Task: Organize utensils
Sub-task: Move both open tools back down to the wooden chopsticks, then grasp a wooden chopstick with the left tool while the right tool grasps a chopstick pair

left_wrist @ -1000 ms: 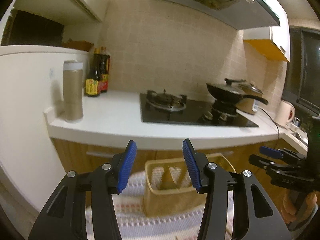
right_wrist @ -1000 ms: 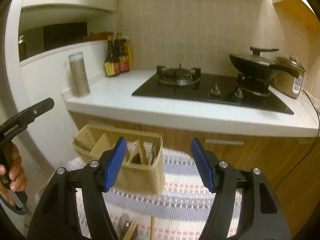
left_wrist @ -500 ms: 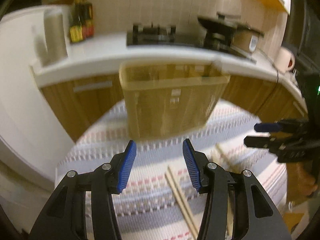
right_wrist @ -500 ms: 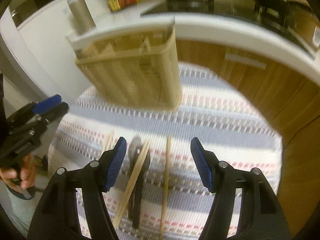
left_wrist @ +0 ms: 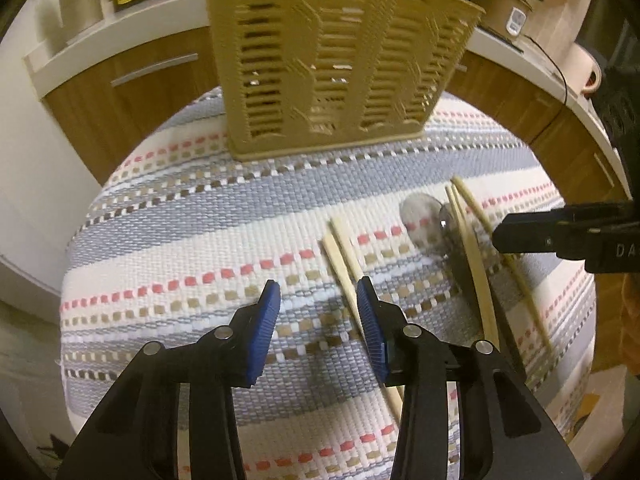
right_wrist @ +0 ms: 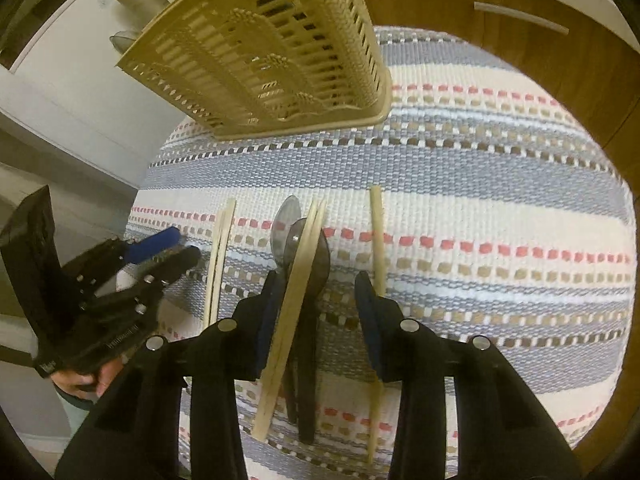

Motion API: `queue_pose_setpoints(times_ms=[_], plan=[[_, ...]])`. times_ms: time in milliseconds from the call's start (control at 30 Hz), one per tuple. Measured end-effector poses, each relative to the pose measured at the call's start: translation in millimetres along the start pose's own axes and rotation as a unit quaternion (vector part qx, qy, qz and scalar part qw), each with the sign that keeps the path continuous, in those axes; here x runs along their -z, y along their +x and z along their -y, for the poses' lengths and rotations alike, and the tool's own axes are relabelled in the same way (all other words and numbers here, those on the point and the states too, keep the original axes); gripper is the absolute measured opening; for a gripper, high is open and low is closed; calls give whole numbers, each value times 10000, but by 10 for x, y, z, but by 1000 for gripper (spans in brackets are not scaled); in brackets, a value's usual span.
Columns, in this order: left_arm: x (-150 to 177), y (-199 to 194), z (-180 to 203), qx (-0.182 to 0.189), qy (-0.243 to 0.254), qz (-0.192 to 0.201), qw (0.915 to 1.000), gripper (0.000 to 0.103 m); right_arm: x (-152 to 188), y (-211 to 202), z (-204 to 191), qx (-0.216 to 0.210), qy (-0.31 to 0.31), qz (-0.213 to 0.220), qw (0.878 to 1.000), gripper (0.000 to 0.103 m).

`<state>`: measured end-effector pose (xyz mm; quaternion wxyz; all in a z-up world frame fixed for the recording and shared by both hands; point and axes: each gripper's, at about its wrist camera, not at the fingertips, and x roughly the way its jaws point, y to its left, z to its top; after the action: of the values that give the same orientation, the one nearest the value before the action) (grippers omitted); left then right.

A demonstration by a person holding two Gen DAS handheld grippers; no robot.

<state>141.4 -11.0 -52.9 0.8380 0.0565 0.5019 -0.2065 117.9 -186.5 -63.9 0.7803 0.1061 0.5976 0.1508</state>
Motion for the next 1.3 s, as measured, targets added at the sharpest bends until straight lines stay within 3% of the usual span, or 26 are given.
queue_pose_setpoints(times_ms=[133, 267, 600, 767, 867, 1133, 1300], plan=[[17, 101, 137, -316, 291, -68, 9991, 30, -25, 103, -97, 58, -48, -80, 9999, 30], [37, 82, 225, -359, 430, -7, 9984, 25, -55, 273, -241, 177, -82, -223, 9996, 26], [87, 47, 155, -235, 488, 80, 9985, 25, -94, 563, -473, 707, -279, -292, 9967, 24], [144, 33, 170, -404, 583, 84, 9974, 25, -83, 665, -732, 1284, -751, -167, 9887, 13], [199, 54, 194, -526, 702, 79, 9961, 24, -31, 709, -795, 1407, -967, -223, 9851, 7], [226, -10, 134, -154, 516, -24, 9985, 25, 41, 562, -555, 1101, -757, -88, 9910, 3], [169, 12, 121, -311, 531, -114, 9980, 25, 2, 452, -374, 1064, -653, 90, 9921, 3]])
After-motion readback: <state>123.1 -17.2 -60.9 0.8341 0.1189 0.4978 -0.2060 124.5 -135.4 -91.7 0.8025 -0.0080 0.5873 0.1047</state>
